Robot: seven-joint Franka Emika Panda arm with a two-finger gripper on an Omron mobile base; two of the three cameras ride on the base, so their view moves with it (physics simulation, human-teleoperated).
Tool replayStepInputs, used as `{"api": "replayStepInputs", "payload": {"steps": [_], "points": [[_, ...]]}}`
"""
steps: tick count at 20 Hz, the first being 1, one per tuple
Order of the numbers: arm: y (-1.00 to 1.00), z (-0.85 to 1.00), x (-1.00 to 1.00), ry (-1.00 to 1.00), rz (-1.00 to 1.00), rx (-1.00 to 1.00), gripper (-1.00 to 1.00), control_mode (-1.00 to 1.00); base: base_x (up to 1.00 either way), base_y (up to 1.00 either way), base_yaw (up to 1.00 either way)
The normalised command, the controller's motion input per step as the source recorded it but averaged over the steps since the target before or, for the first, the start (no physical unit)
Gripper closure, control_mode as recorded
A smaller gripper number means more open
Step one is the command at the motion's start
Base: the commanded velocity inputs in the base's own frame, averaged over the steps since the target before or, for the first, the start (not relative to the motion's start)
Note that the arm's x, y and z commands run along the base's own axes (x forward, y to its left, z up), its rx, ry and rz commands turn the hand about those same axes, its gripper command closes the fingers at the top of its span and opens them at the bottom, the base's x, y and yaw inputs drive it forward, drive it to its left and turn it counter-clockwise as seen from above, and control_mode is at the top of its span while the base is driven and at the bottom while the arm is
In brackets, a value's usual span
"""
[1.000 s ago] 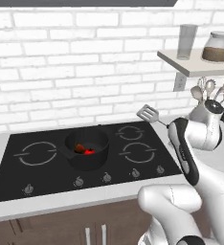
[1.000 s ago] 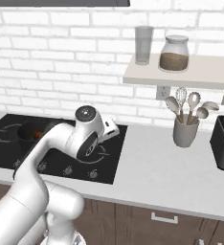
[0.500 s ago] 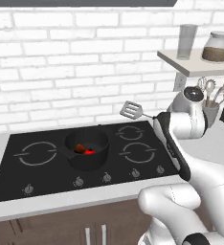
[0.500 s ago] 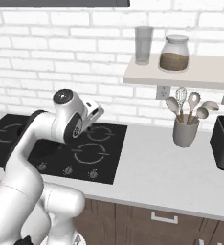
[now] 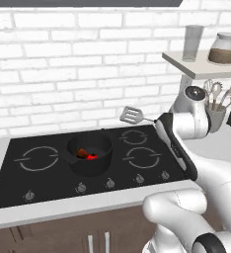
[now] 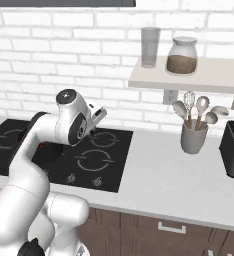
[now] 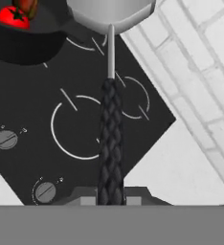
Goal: Put the tomato and bell pepper in the pot. Retrieve the spatula and lightly stir the vegetables in the pot.
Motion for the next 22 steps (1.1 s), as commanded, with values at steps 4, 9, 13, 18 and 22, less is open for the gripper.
{"api": "replayStepInputs", "payload": {"steps": [4, 9, 13, 18, 22], "points": [[0.29, 0.21, 0.60, 0.15, 0.39, -0.16, 1.00, -1.00, 0.00, 0.00, 0.00], [0.37, 0.11, 0.75, 0.05, 0.38, -0.25, 1.00, -1.00, 0.00, 0.00, 0.00], [0.52, 0.00, 0.69, -0.08, 0.32, -0.24, 1.00, -1.00, 0.00, 0.00, 0.00], [0.54, 0.00, 0.33, -0.19, 0.22, -0.09, 1.00, -1.00, 0.00, 0.00, 0.00], [0.62, -0.08, 0.35, -0.08, 0.21, -0.07, 1.00, -1.00, 0.00, 0.00, 0.00]]}}
